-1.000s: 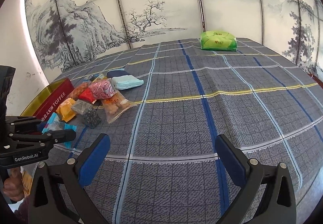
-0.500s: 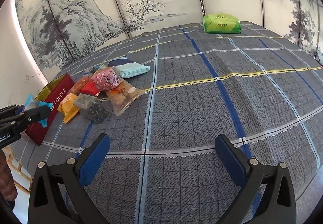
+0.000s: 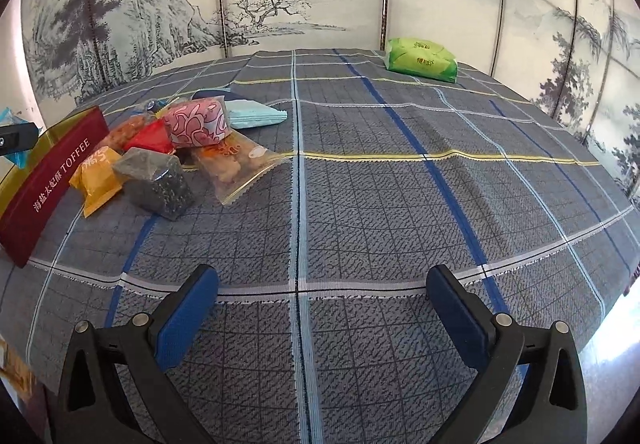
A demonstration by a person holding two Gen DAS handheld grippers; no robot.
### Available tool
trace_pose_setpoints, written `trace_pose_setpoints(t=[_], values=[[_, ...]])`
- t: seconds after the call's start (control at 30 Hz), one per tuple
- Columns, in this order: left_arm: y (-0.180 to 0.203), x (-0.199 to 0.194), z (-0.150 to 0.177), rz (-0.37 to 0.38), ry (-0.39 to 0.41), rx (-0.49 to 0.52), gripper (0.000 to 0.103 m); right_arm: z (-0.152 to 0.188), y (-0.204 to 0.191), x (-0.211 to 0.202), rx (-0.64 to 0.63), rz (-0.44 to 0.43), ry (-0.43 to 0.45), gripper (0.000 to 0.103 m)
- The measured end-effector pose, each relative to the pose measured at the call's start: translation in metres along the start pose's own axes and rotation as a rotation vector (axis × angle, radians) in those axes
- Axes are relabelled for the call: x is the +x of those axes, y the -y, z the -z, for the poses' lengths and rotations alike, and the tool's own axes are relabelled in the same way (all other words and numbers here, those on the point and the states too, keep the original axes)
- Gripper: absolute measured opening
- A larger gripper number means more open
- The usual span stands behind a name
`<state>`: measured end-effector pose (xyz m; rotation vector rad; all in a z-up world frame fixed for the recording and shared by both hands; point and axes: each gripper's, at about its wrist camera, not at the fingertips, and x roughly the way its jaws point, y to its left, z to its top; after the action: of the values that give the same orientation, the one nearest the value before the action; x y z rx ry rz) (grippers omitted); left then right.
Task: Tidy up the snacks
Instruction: 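Carry the candy over the TOFFEE tin and open the left gripper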
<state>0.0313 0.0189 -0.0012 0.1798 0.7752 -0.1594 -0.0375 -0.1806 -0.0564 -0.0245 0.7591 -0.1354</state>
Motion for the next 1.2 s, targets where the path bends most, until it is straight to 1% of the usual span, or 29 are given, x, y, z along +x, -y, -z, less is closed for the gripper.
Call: trace_pose_setpoints(t=[0.2,0.4,0.53,0.73,0.87,1.03,1.1,1.2], values=[[-0.032,0.002,-0.012,-0.062,0.003,-0.023,0.029,0.000,-0.002,-0.001,0.012,0.018,0.012,0.103],[-0.072,0.017,-0.025,-0.144,-0.019,-0.039,0.029,0.002,-0.003,-0.003,0.011,0.021,0.037,0.103],[-0.104,0.036,-0.033,-0.200,-0.049,-0.057,0.029,0.004,-0.002,-0.005,0.000,0.008,0.050,0.103],[-0.148,0.073,-0.039,-0.268,-0.118,-0.089,0.029,-0.001,0.001,-0.003,-0.016,-0.009,0.015,0.103],[-0.172,0.100,-0.043,-0.288,-0.167,-0.094,0.029,-0.002,0.003,-0.003,-0.025,-0.020,0.002,0.103],[-0.198,0.130,-0.047,-0.292,-0.230,-0.125,0.030,-0.005,0.007,-0.003,-0.070,-0.062,-0.030,0.103],[-0.204,0.139,-0.047,-0.298,-0.246,-0.129,0.031,-0.006,0.007,-0.006,-0.096,-0.078,-0.018,0.103],[-0.206,0.146,-0.046,-0.316,-0.254,-0.116,0.033,-0.014,-0.002,-0.022,-0.160,-0.133,0.043,0.103]])
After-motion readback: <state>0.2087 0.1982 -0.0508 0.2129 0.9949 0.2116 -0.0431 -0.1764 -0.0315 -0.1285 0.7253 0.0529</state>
